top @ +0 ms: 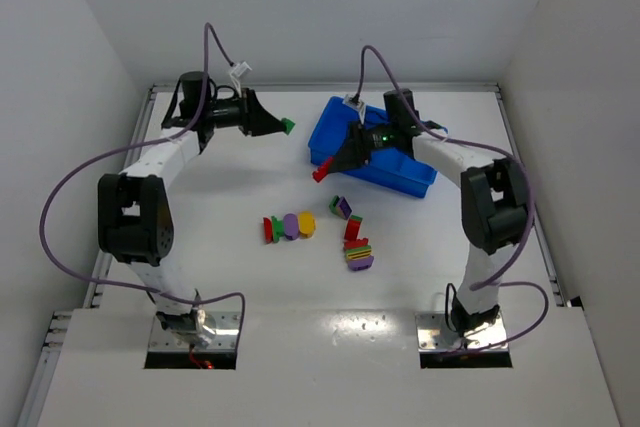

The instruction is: Sort the legos into containers by color

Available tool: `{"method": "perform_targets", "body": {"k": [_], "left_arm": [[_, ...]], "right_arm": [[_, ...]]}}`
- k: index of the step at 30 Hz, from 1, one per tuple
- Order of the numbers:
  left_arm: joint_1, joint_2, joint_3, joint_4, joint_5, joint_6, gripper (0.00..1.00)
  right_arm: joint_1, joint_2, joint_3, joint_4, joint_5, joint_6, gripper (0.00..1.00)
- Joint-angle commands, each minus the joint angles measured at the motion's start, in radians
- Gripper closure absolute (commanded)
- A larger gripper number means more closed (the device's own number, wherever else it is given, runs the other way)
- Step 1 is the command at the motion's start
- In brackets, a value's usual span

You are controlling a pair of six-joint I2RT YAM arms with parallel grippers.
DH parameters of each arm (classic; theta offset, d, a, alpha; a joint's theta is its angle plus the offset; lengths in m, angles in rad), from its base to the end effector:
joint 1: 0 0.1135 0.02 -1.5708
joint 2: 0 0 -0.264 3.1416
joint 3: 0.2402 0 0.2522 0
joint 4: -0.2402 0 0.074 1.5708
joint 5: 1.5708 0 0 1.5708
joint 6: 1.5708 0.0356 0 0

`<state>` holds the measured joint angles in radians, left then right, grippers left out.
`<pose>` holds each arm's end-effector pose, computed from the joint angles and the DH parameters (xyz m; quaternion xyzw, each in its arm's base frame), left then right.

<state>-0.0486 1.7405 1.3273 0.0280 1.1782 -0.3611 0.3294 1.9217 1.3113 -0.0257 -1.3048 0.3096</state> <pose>0.3922 -0.0520 0.2974 0.1993 0.7295 -0.5457 0.3611 0.3796 0.1661 0.2206 -0.2805 0.7067 0.6270 0.1696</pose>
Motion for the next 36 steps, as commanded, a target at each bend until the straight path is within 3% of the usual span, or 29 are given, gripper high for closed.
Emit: {"method": "perform_targets", "body": {"k": [1, 2, 6, 9, 15, 23, 36], "left_arm": [[-0.062, -0.061, -0.020, 0.084, -0.253, -0.002, 0.91], [-0.098, -0.061, -0.020, 0.084, -0.297, 0.010, 0.91], [-0.184, 0.008, 0.061, 0.023, -0.458, 0.030, 0.91], [-0.237, 0.079, 0.143, -0.020, -0.544, 0.051, 0.90], [-0.301, 0.206, 0.312, -0.128, -0.718, 0.094, 0.90], [-0.349, 0.339, 0.447, -0.188, -0.807, 0.134, 0.88], [-0.378, 0.413, 0.469, -0.188, -0.830, 0.143, 0.88]], "right_arm": [[-0.027, -0.111, 0.071, -0.370, 0.160, -0.384, 0.93], [-0.036, -0.131, 0.071, -0.403, 0.198, -0.464, 0.93], [-0.101, -0.234, 0.010, -0.399, 0.404, -0.464, 0.93], [-0.144, -0.312, -0.036, -0.359, 0.626, -0.412, 0.93], [-0.191, -0.363, -0.090, -0.330, 0.889, -0.369, 0.92], [-0.243, -0.288, -0.078, -0.312, 1.027, -0.379, 0.92], [-0.296, -0.184, -0.060, -0.252, 1.095, -0.432, 0.92]]}}
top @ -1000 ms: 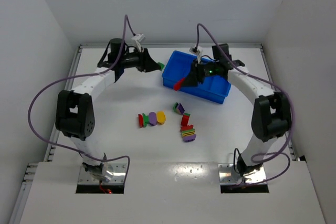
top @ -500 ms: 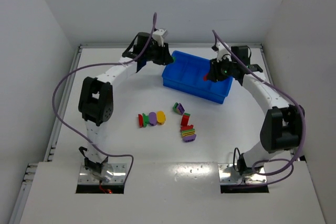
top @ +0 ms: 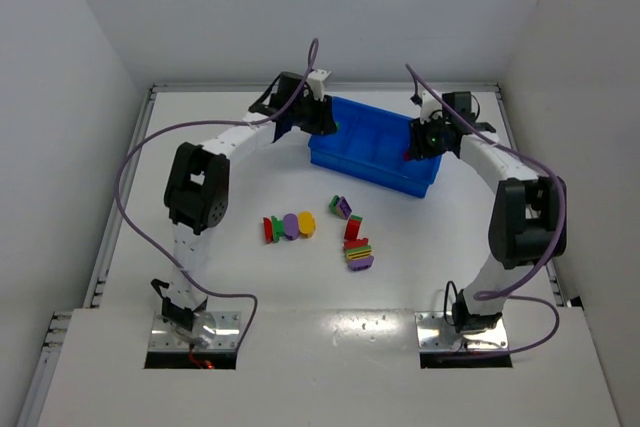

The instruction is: Sort the legos into containers by color

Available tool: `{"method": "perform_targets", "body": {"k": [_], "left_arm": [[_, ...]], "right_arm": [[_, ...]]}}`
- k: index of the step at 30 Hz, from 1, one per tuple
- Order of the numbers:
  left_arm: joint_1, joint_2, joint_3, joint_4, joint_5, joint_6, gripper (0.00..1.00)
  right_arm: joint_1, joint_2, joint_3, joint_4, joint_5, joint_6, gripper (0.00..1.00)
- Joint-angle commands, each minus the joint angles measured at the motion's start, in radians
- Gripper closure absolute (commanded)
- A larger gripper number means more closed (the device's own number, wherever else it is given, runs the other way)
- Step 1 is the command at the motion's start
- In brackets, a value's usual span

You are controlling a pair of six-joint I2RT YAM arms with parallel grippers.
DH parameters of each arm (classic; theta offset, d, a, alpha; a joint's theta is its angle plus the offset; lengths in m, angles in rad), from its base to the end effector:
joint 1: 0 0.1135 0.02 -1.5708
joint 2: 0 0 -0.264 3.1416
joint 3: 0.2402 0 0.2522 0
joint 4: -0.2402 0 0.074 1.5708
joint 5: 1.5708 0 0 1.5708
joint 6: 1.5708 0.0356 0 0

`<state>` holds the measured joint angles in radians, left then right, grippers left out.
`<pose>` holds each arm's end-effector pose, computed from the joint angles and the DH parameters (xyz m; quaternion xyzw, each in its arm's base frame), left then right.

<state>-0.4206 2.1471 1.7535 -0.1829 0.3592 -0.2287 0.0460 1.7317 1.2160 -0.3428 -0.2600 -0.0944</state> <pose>0.4541 -0.2168 0.2378 0.1677 0.8527 -0.2985 0.3947 0.3750 0.0264 0.2234 -0.1103 0.9239 0.1131 0.3486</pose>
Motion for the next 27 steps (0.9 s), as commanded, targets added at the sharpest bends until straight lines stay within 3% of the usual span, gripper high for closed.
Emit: {"method": "perform_targets", "body": {"k": [1, 14, 15, 18, 19, 22, 23, 27], "left_arm": [[-0.006, 0.007, 0.043, 0.023, -0.011, 0.011, 0.88], [-0.006, 0.083, 0.126, 0.023, -0.002, 0.022, 0.88], [-0.006, 0.083, 0.126, 0.023, -0.002, 0.022, 0.88], [-0.006, 0.083, 0.126, 0.023, -0.002, 0.022, 0.88], [-0.006, 0.092, 0.126, 0.023, -0.002, 0.022, 0.88], [-0.006, 0.103, 0.139, 0.023, -0.014, 0.022, 0.88], [-0.006, 0.103, 0.139, 0.023, -0.014, 0.022, 0.88], [-0.006, 0.161, 0.202, 0.033, -0.057, 0.031, 0.88]], "right_arm": [[-0.012, 0.018, 0.036, 0.065, 0.060, -0.028, 0.92], [-0.031, 0.089, 0.077, 0.163, 0.202, -0.038, 0.90], [-0.031, 0.089, 0.089, 0.163, 0.202, -0.038, 0.87], [-0.031, 0.129, 0.118, 0.163, 0.202, -0.038, 0.60], [-0.020, 0.140, 0.119, 0.163, 0.223, -0.038, 0.45], [-0.020, 0.140, 0.128, 0.163, 0.232, -0.038, 0.26], [-0.020, 0.149, 0.137, 0.163, 0.232, -0.028, 0.22], [-0.020, 0.149, 0.137, 0.172, 0.232, -0.018, 0.20]]}}
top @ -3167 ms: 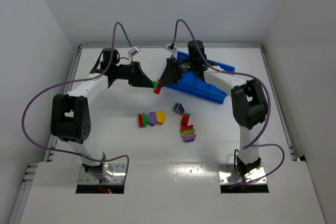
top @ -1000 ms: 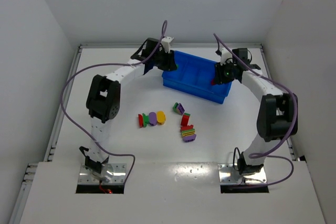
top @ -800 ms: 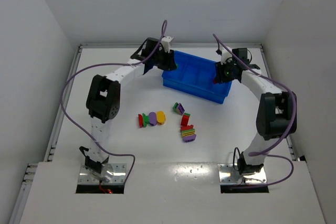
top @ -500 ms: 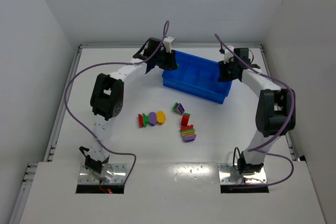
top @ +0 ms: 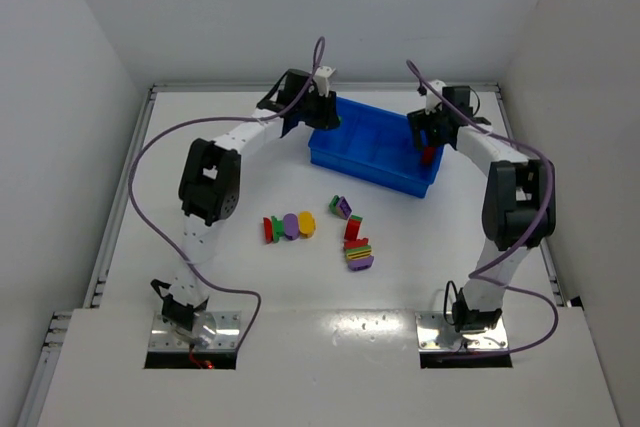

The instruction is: Sort the legos into containers by color

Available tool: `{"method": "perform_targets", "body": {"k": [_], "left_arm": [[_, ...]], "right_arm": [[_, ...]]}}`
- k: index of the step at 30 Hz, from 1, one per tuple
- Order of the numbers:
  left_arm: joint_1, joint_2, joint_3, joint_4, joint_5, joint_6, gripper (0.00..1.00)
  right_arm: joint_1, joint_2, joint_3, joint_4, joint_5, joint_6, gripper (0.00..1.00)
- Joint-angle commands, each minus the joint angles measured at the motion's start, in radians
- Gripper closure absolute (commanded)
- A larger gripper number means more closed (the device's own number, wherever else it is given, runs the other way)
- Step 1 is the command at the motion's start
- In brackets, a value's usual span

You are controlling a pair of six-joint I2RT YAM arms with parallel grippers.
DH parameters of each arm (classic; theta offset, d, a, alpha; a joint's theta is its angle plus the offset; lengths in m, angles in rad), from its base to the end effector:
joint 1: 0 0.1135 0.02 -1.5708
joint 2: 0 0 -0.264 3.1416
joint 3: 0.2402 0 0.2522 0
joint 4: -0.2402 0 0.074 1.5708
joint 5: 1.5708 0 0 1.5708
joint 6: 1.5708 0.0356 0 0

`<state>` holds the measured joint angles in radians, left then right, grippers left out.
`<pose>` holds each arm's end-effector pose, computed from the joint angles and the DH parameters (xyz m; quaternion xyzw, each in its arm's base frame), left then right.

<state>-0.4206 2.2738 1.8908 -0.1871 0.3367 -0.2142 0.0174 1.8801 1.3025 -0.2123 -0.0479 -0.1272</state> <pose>0.4798 -0.2275 0.2209 0.1691 0.8521 -0.2873 0.4034 0.4154 0.0089 0.2037 -0.0759 0.9214 0.0012 0.3811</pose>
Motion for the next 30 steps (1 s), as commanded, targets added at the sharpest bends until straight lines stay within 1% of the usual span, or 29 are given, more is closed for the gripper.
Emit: {"method": "perform_targets", "body": {"k": [1, 8, 9, 12, 13, 15, 16, 19, 21, 22, 23, 26, 28, 29, 30], "left_arm": [[-0.015, 0.044, 0.094, 0.046, -0.045, 0.028, 0.88], [-0.024, 0.139, 0.214, 0.046, -0.100, 0.067, 0.88], [-0.024, 0.148, 0.223, 0.046, -0.100, 0.067, 0.87], [-0.035, 0.171, 0.243, 0.046, -0.110, 0.076, 0.77], [-0.035, 0.182, 0.252, 0.046, -0.120, 0.076, 0.70], [-0.035, 0.182, 0.252, 0.046, -0.120, 0.076, 0.63], [-0.035, 0.191, 0.252, 0.046, -0.131, 0.076, 0.57], [-0.035, 0.191, 0.252, 0.046, -0.131, 0.067, 0.49], [-0.035, 0.168, 0.237, 0.063, -0.120, 0.056, 0.47], [-0.035, 0.158, 0.226, 0.077, -0.120, 0.038, 0.43], [-0.035, 0.133, 0.215, 0.107, -0.120, 0.038, 0.43], [-0.035, 0.095, 0.194, 0.149, -0.120, 0.012, 0.37], [-0.035, 0.031, 0.166, 0.179, -0.120, 0.001, 0.37], [-0.023, -0.032, 0.139, 0.217, -0.088, -0.013, 0.37], [-0.023, -0.033, 0.125, 0.231, -0.065, -0.013, 0.37]], "right_arm": [[0.009, -0.010, 0.060, 0.042, 0.011, 0.015, 0.20], [0.009, -0.053, 0.060, 0.022, -0.020, 0.054, 0.20], [0.009, -0.064, 0.060, 0.022, -0.030, 0.054, 0.20], [0.009, -0.073, 0.060, 0.013, -0.030, 0.054, 0.20], [0.009, -0.084, 0.060, 0.013, -0.030, 0.054, 0.20], [0.009, -0.084, 0.051, 0.004, -0.030, 0.054, 0.20], [0.009, -0.094, 0.050, 0.004, -0.030, 0.054, 0.20], [0.009, -0.114, 0.028, 0.004, -0.030, 0.054, 0.20], [0.009, -0.127, 0.017, 0.004, -0.039, 0.054, 0.20], [0.009, -0.127, 0.005, 0.013, -0.040, 0.054, 0.20], [0.009, -0.139, -0.008, 0.013, -0.052, 0.054, 0.20], [0.019, -0.151, -0.019, 0.013, -0.067, 0.040, 0.20], [0.019, -0.174, -0.031, 0.002, -0.123, 0.009, 0.20], [0.019, -0.188, -0.049, 0.002, -0.147, -0.003, 0.20], [0.019, -0.203, -0.060, 0.002, -0.173, -0.018, 0.20]]}}
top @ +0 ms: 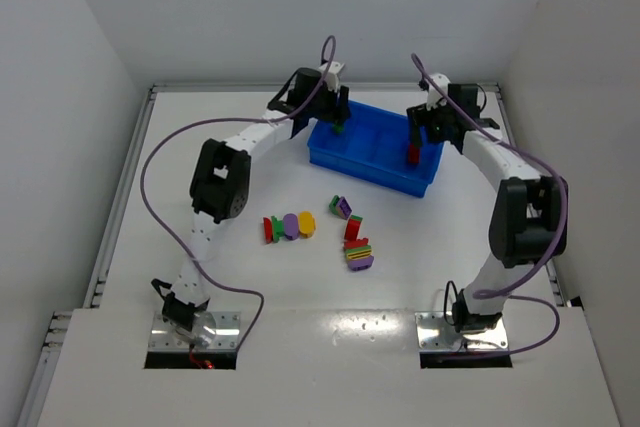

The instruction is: Sort the legos into containers by color

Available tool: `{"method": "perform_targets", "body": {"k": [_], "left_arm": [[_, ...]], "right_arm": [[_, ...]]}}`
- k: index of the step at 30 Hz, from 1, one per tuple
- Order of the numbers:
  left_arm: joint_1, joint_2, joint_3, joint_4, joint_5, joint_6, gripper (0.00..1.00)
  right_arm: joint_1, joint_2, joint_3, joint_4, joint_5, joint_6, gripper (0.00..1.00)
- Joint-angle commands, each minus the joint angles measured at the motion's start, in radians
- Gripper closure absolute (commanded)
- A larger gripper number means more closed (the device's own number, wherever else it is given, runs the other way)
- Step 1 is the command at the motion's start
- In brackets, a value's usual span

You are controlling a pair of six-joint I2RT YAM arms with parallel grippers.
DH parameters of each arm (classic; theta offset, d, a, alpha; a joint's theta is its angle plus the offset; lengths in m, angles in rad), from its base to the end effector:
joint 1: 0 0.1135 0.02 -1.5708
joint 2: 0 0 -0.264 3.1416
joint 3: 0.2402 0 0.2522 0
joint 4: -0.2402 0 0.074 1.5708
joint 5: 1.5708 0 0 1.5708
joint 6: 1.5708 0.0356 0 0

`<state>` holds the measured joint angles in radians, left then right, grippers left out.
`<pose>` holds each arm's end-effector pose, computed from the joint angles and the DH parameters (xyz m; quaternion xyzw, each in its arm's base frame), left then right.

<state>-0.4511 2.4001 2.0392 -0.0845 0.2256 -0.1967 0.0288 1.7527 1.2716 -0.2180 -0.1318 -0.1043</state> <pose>0.5033 -0.2527 0.2146 0.1662 0.8260 -0.2590 0.4722 0.3960 0.0161 0.2426 -0.0879 0.9007 0.0438 0.4232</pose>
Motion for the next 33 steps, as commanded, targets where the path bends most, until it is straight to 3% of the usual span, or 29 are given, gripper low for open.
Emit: {"method": "perform_targets", "body": {"k": [1, 6, 12, 17, 21, 24, 33], "left_arm": [[0.020, -0.223, -0.034, 0.129, 0.079, -0.012, 0.37], [0.052, -0.447, -0.146, -0.020, 0.258, 0.163, 0.37], [0.169, -0.645, -0.370, -0.280, 0.469, 0.261, 0.37], [0.169, -0.820, -0.643, -0.362, 0.449, 0.347, 0.40], [0.114, -0.944, -0.813, -0.305, 0.307, 0.399, 0.40], [0.104, -1.016, -0.947, -0.204, 0.210, 0.324, 0.40], [0.124, -1.046, -0.990, -0.159, 0.083, 0.273, 0.40]], "right_arm": [[0.008, -0.102, -0.040, -0.003, -0.136, -0.084, 0.20], [0.028, -0.163, -0.098, -0.093, -0.253, -0.198, 0.20], [0.040, -0.263, -0.169, -0.211, -0.570, -0.379, 0.20], [0.112, -0.285, -0.217, -0.366, -0.606, -0.508, 0.20], [0.184, -0.338, -0.297, -0.376, -0.597, -0.545, 0.20], [0.258, -0.338, -0.327, -0.345, -0.597, -0.471, 0.20], [0.407, -0.220, -0.318, -0.028, -0.358, -0.076, 0.22]]}}
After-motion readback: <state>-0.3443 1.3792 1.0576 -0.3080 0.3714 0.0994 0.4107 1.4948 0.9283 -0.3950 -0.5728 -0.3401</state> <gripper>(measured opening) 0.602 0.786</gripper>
